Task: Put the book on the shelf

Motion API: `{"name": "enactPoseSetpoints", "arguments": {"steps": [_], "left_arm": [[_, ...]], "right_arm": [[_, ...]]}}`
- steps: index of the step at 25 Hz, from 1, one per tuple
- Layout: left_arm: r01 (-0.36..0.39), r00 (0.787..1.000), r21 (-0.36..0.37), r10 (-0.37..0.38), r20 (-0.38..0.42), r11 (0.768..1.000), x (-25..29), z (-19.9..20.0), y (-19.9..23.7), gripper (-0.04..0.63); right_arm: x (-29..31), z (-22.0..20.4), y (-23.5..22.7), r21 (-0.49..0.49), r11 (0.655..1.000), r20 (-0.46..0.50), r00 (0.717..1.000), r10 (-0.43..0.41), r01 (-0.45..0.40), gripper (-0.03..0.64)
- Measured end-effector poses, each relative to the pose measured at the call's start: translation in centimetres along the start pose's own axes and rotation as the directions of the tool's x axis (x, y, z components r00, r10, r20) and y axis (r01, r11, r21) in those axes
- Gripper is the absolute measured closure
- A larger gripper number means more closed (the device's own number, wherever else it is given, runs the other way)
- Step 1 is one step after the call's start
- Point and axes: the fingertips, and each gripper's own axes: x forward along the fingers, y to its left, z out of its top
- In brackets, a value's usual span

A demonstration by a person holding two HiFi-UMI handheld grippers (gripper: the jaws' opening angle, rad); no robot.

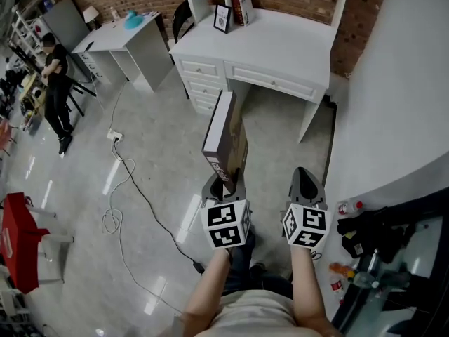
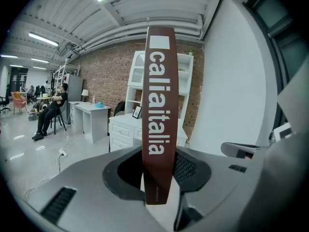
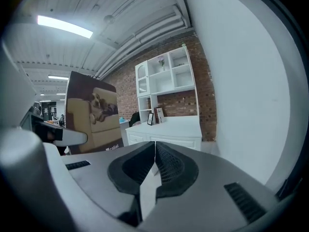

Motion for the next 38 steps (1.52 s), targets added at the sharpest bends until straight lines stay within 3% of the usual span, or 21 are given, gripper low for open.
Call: {"name": "enactPoseSetpoints", "arguments": {"steps": [16,27,38], "left_arm": [[0.031,0.999,0.017,-0.031,0.038,0.999,10.8,7.2,5.3,0.447],[0.024,0.999,0.004,-0.024,0.024,1.0,15.9,8.3,5.3,0.448],[0.006,0.997,0.02,-0.008,0.082,1.0,24.8,13.3,3.3,0.447]], "right_arm": [[11.5,4.5,0.3,-0.01,0.998,0.027,0.998,-0.056,0.056,0.6],[16.4,5.4,-1.4,-0.009,0.999,0.011,0.999,-0.053,0.053,0.6],[25.9,9.8,-4.9,-0.015,1.0,0.079,0.997,-0.002,0.003,0.6]]}}
